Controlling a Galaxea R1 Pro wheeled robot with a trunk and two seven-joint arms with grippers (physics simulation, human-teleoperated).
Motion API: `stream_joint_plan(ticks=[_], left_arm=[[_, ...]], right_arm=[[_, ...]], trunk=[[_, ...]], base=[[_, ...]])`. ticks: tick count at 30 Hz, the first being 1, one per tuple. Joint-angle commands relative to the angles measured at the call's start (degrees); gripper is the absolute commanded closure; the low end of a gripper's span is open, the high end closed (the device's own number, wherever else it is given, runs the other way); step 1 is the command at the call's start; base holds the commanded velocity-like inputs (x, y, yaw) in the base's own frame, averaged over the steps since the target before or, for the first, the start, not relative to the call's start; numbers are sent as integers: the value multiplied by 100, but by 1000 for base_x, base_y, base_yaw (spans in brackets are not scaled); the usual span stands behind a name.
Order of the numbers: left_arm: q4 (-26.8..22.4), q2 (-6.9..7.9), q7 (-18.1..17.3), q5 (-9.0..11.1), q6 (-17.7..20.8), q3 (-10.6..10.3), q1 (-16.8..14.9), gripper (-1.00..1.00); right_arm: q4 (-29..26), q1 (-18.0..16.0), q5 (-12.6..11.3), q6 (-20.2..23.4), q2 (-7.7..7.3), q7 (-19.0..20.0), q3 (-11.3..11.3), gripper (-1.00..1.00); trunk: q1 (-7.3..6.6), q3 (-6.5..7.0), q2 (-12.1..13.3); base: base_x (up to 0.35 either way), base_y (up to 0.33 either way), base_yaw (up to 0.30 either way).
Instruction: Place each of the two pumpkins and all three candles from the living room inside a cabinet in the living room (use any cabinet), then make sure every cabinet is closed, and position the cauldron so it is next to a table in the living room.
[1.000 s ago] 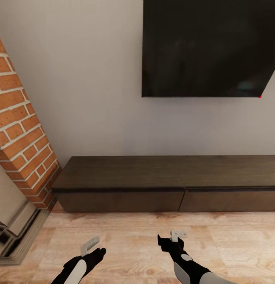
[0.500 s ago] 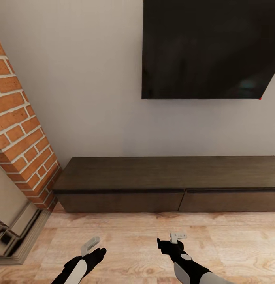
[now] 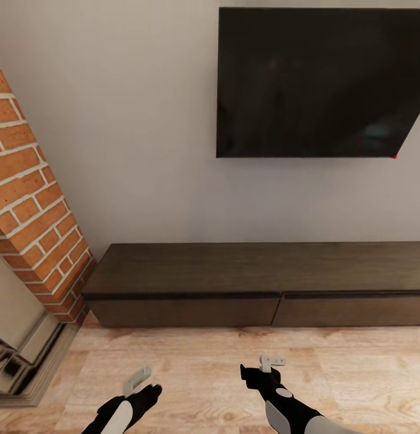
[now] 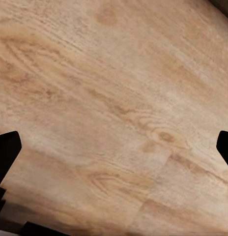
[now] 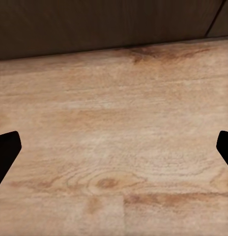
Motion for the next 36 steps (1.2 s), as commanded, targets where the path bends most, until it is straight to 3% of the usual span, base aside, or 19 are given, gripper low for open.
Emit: stream_joint_plan(ticks=[1,11,16,20,23,30,32,36], left_arm=[[28,9,53,49,2,-26,-3,-100],[135,16,107,49,9,-46,-14,-100],[657,33,84,6,-3,-59,-43,-100],[1179,171,73,-50,-32,-66,-60,-100],[1628,358,61,-68,-163,-80,-63,-100],[2784,480,45,-86,-1021,-313,-60,-100],[3067,484,44,-84,-1312,-481,-57,-100],[3564,490,37,-60,-1945,-792,-51,-100]], right_arm=[[1,-4,-39,-18,0,-27,49,-100],[10,-4,-19,-39,4,-44,64,-100],[10,-4,-54,-73,1,-20,56,-100],[67,-4,-70,-258,-32,-15,45,-100],[97,45,-79,-351,-29,-14,42,-100],[559,445,-89,-421,-25,-23,40,-100],[927,480,-90,-427,-12,-47,40,-100],[1115,663,-102,-424,-31,-75,35,-100]], trunk=[[-23,14,39],[-243,193,440],[-353,283,641],[-440,355,801],[-506,409,922],[-660,534,1202],[-704,570,1283],[-792,642,1443]], base=[[0,0,0],[0,0,0],[0,0,0],[0,0,0],[0,0,0],[0,0,0],[0,0,0],[0,0,0]])
